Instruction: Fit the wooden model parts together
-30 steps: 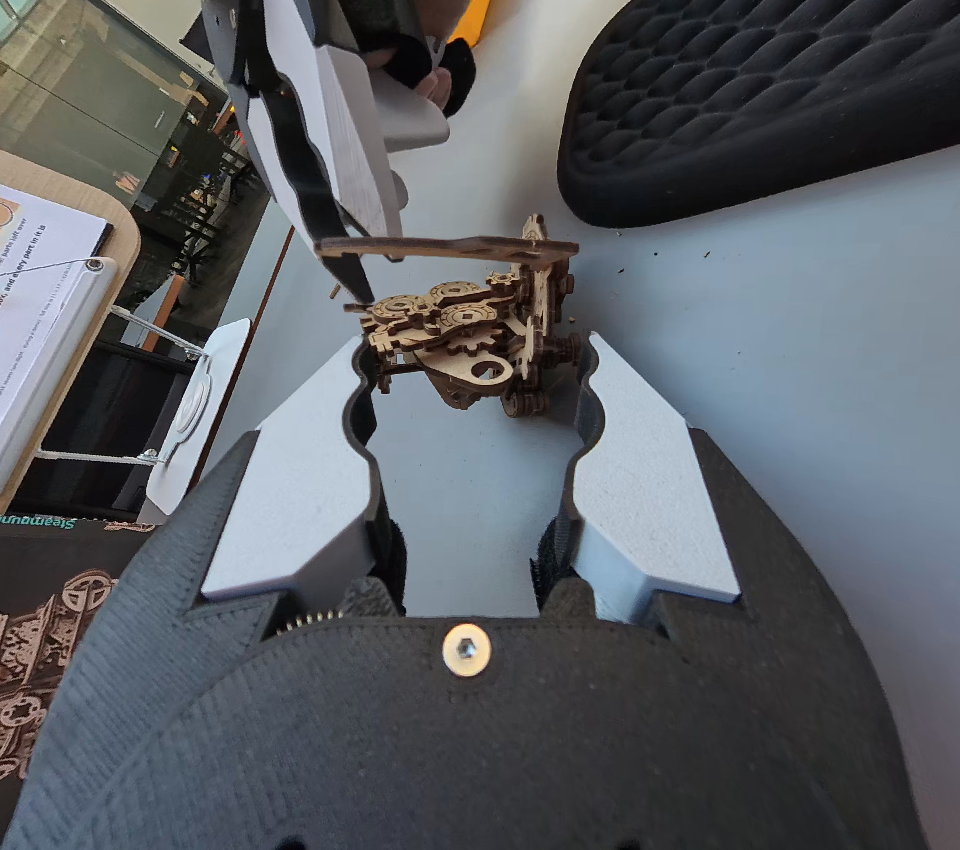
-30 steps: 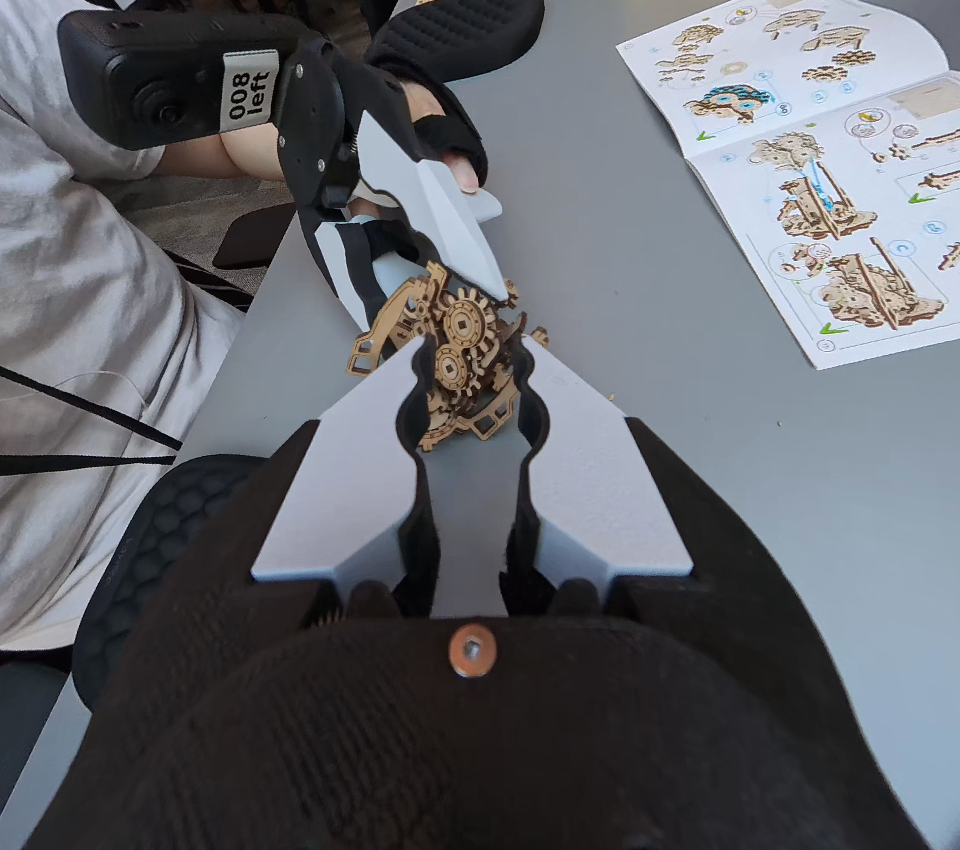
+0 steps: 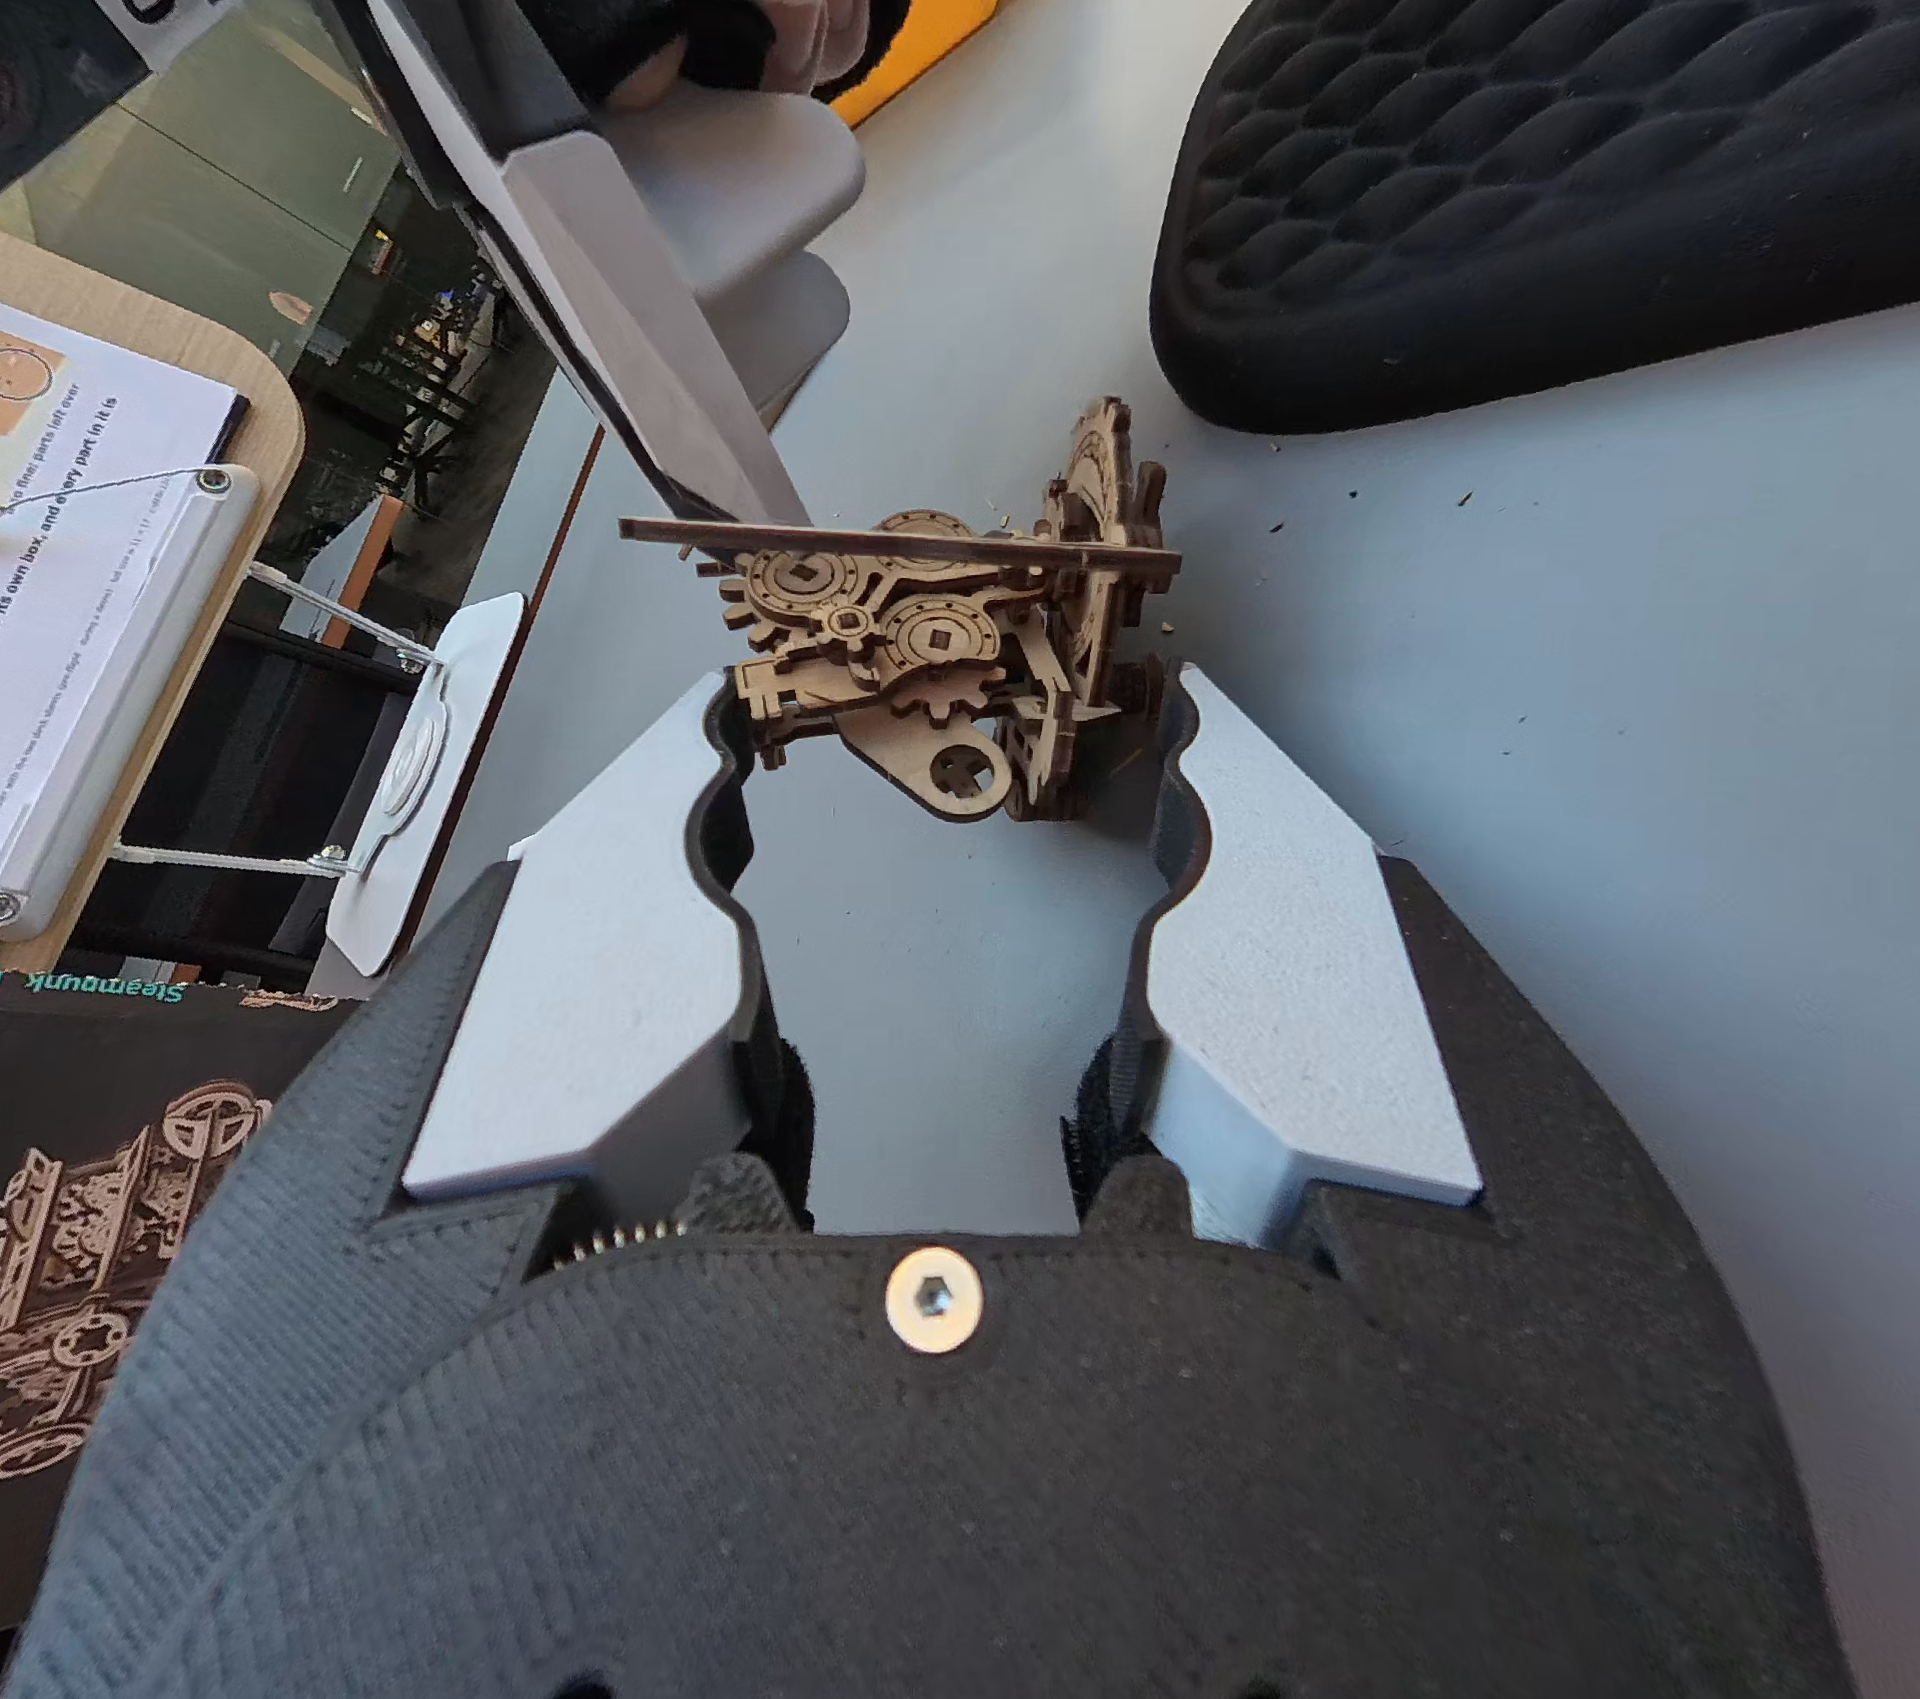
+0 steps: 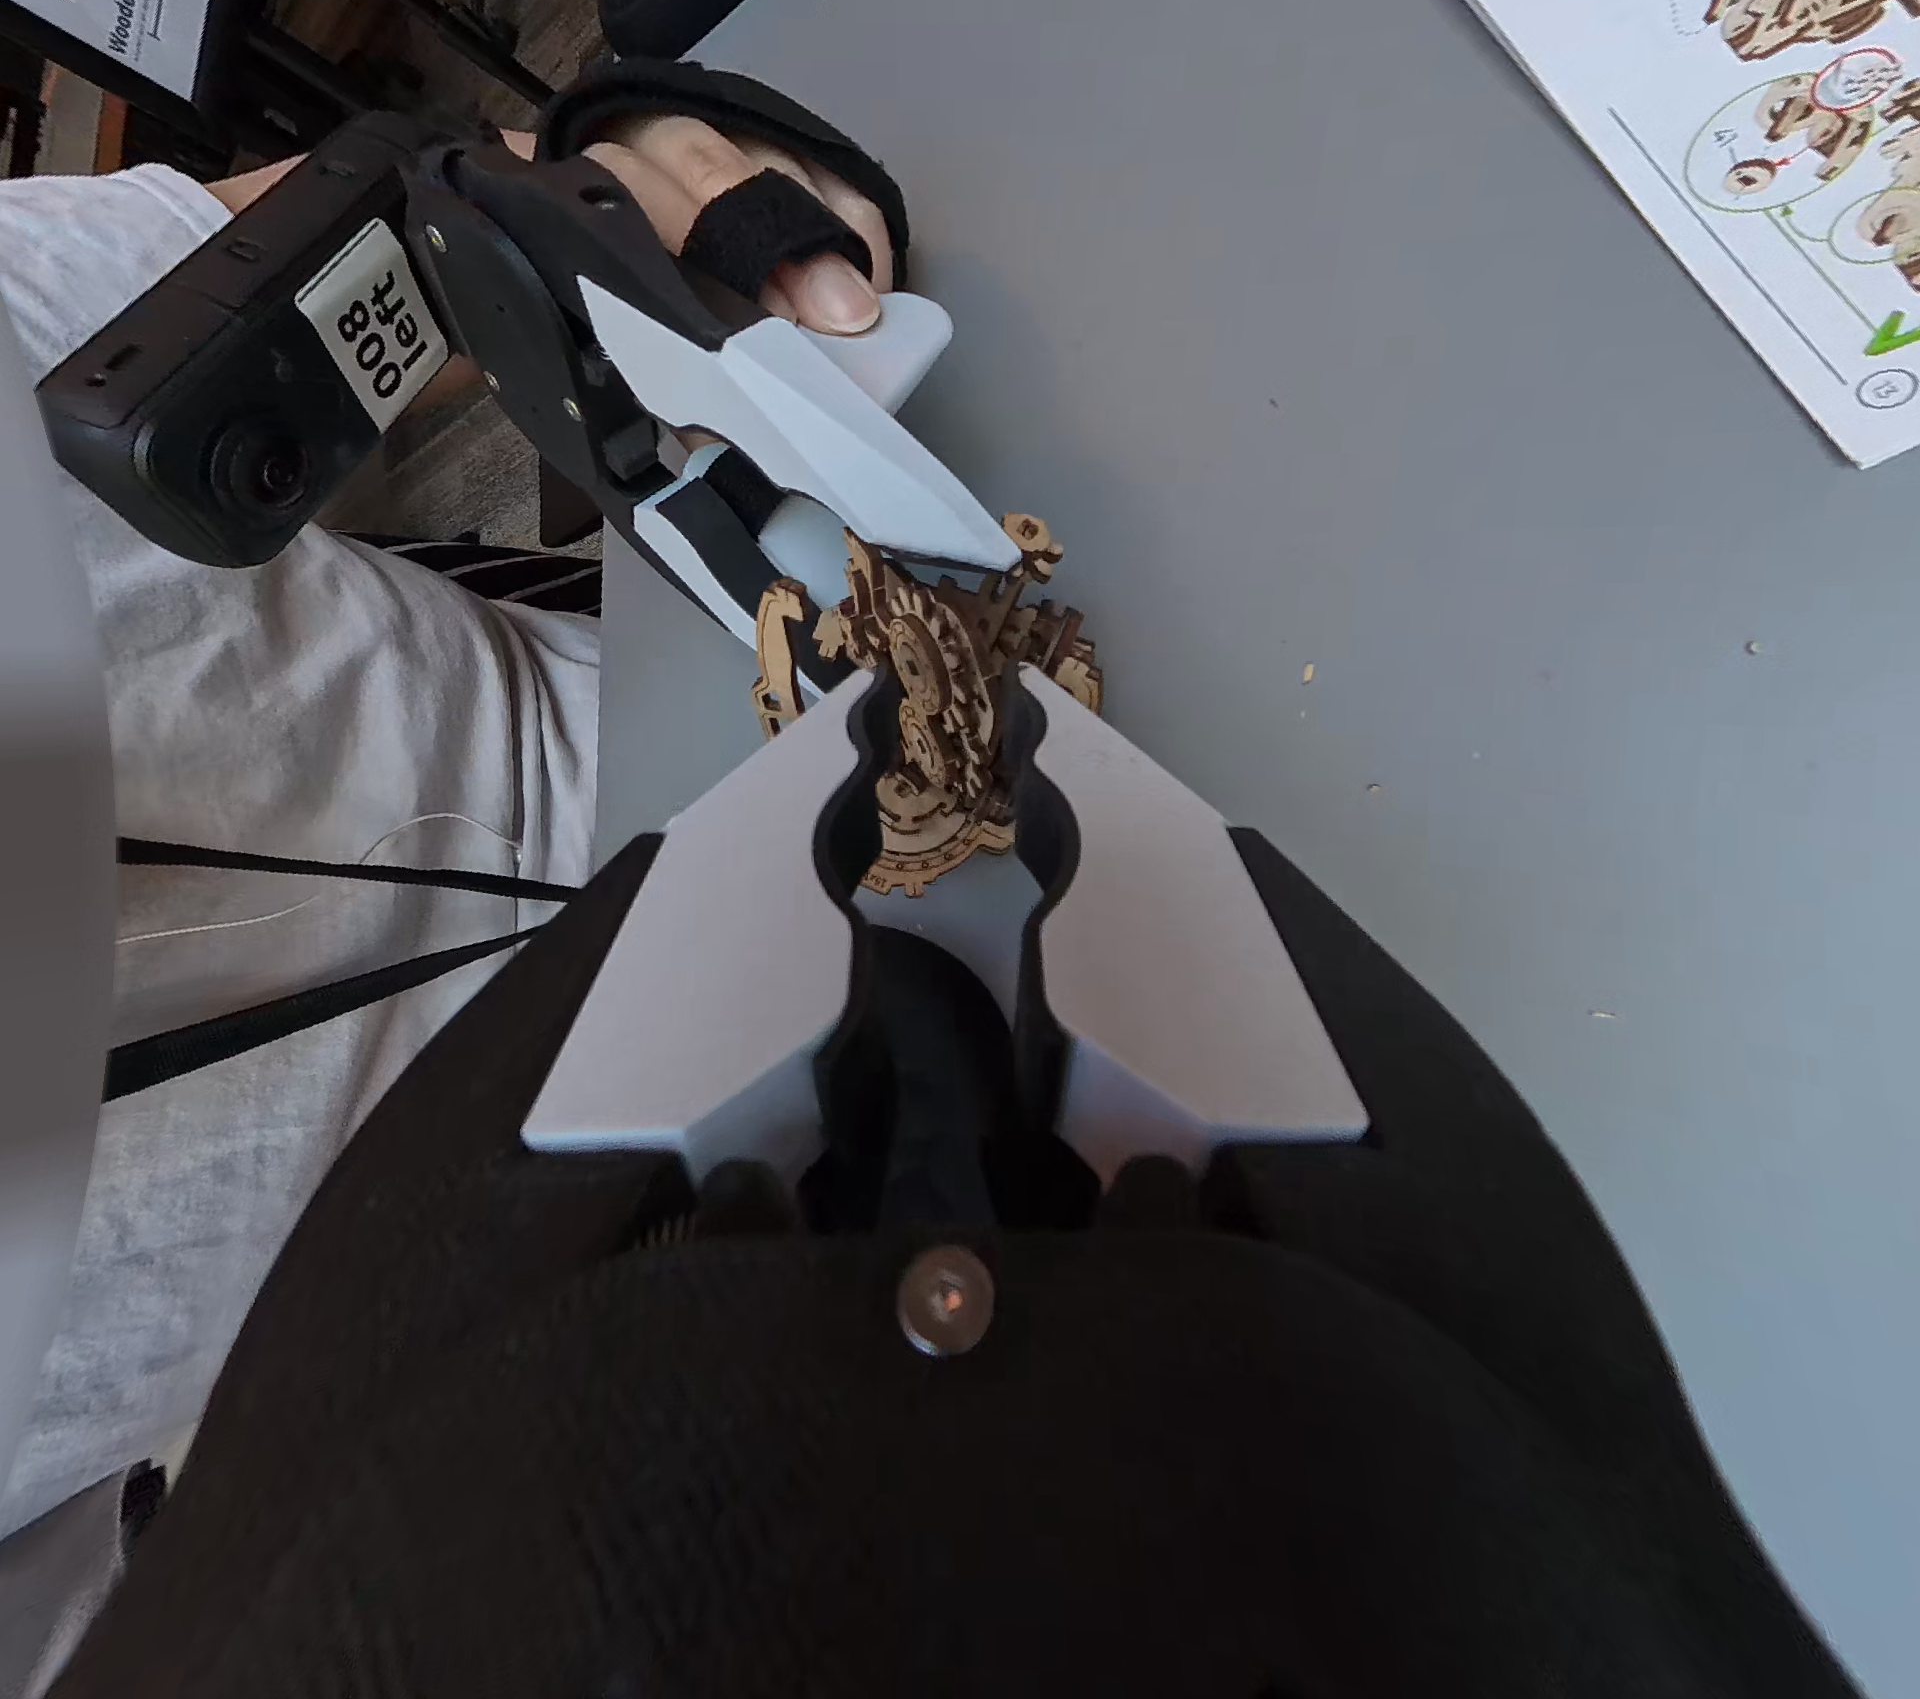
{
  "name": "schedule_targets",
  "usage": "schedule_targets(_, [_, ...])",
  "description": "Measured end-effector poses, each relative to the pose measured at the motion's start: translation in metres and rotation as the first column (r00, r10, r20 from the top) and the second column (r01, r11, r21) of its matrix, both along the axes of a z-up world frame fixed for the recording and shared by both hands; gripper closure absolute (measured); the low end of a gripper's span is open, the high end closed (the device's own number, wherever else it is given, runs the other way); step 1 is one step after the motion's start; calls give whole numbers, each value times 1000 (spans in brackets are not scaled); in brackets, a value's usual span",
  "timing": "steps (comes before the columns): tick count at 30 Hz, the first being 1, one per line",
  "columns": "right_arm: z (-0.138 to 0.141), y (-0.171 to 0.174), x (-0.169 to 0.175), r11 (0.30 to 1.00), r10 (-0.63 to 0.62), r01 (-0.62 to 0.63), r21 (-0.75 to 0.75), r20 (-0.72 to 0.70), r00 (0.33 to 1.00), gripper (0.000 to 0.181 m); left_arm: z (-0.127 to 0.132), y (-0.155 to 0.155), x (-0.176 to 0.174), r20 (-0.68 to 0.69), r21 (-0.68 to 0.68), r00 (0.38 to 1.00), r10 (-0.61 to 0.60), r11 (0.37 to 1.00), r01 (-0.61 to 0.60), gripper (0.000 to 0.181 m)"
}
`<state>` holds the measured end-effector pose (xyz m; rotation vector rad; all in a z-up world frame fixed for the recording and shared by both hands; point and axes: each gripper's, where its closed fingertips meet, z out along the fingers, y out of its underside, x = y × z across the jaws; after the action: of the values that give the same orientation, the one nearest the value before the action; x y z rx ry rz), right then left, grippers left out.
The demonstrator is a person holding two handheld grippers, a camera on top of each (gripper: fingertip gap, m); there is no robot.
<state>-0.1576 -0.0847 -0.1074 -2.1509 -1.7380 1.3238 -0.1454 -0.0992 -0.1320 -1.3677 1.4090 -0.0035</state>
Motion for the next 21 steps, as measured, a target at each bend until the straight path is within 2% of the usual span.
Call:
schedule_targets(13, [0,-5,6,997,78,-79,2,-56,995,161,0,-4,4,-18,37,999,-27,999,28,103])
schedule_targets(17, [-11,-6,18,992,118,-118,51,4,993,163,1,-5,4,-26,57,999,-32,998,34,104])
schedule_targets(21, [-15,-9,18,987,122,-117,108,-42,992,162,1,-6,4,-25,55,999,-36,998,38,104])
